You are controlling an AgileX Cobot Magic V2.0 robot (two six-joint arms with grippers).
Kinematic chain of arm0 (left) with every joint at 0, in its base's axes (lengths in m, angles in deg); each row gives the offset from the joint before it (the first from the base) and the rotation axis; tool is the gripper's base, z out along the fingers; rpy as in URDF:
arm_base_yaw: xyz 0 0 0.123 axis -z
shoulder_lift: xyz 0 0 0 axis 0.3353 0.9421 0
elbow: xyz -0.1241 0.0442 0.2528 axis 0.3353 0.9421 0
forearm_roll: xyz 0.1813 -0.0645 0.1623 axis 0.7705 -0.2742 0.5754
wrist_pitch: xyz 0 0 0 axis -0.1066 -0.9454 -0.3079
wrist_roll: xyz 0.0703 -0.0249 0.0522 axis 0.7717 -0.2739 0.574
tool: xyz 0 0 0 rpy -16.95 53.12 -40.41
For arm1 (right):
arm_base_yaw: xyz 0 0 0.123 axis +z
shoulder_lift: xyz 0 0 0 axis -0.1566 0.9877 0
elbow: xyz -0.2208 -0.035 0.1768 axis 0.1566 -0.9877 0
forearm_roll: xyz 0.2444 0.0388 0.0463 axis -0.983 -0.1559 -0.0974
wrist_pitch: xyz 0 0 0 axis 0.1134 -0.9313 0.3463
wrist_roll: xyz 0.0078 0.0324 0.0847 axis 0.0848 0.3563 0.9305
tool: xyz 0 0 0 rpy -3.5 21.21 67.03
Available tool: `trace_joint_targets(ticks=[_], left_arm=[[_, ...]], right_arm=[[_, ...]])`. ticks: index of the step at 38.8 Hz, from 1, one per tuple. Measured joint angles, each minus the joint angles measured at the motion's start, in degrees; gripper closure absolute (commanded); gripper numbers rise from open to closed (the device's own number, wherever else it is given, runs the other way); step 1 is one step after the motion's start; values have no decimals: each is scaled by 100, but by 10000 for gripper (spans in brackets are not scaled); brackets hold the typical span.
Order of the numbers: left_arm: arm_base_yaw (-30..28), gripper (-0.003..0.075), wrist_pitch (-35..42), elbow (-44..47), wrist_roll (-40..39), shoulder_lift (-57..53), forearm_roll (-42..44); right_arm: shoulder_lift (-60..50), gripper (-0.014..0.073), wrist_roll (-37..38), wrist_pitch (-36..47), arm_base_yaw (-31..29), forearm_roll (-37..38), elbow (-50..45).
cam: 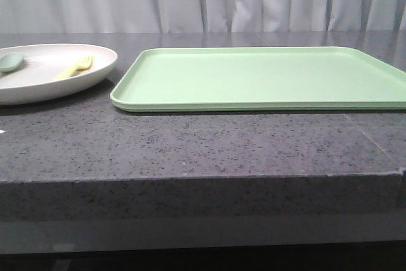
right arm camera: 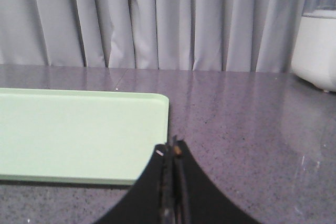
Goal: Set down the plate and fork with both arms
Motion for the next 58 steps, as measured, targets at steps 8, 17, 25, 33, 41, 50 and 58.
trace_joint_targets(ticks=[8, 17, 25, 33, 41, 50, 58], left_arm=[[0, 738, -1145, -1526, 0, 279, -9], [0, 738, -2602, -2975, 0, 1383, -9], [0, 738, -2906, -3144, 0, 1957, -9], [0, 738, -2969, -3144, 0, 2104, -12], [0, 738, -3001, -3144, 0, 2104, -12], [0, 685, -3015, -3144, 0, 2104, -12], [0, 136, -2971, -3144, 0, 2104, 72]], right_arm=[[0, 624, 0, -1133, 0, 0, 1242], [619, 624, 0, -2638, 0, 4, 2503], [1458, 624, 0, -2995, 0, 13, 2837], [1708, 624, 0, -2753, 0, 17, 2837], [1720, 624, 0, -2660, 0, 17, 2837], [1720, 542, 0, -2660, 0, 26, 2837], [1720, 33, 0, -2660, 0, 92, 2837]])
